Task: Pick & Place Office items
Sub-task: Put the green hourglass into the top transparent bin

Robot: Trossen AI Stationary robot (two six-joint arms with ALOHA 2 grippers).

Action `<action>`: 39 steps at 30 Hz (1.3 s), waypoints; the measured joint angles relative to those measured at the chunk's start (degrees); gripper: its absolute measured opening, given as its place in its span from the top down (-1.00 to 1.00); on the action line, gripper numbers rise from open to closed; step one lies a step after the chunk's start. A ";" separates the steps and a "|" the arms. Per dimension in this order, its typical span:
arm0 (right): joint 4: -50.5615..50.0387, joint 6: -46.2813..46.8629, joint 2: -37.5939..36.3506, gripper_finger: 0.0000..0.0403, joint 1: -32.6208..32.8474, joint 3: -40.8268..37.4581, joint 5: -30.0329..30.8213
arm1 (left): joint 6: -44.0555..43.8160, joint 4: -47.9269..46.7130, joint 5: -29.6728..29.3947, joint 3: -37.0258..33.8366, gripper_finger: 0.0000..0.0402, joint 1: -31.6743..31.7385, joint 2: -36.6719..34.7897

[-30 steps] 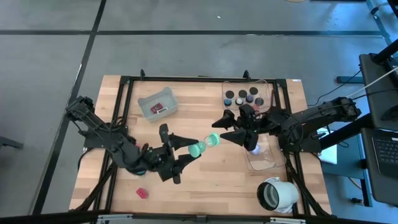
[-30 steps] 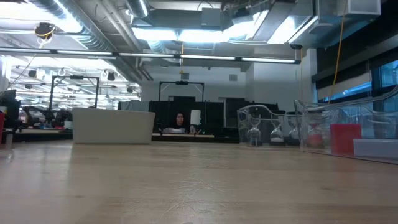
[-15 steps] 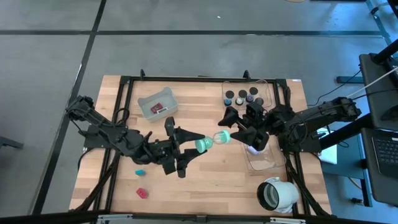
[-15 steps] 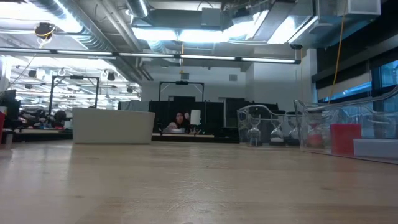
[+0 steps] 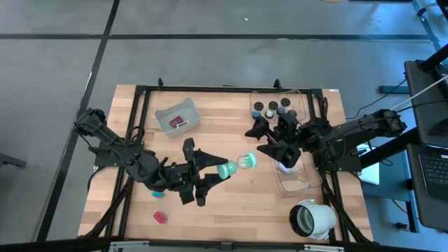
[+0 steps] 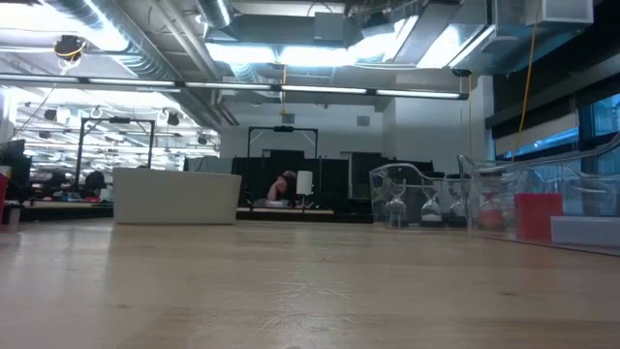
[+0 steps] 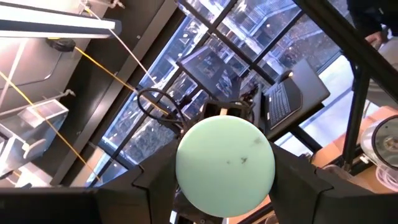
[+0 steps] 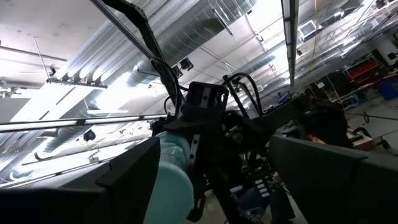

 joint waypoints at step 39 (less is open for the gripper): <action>-1.68 -0.32 -0.02 -0.32 0.28 0.02 -6.14 | -3.21 -1.62 3.06 0.00 0.01 6.82 -0.07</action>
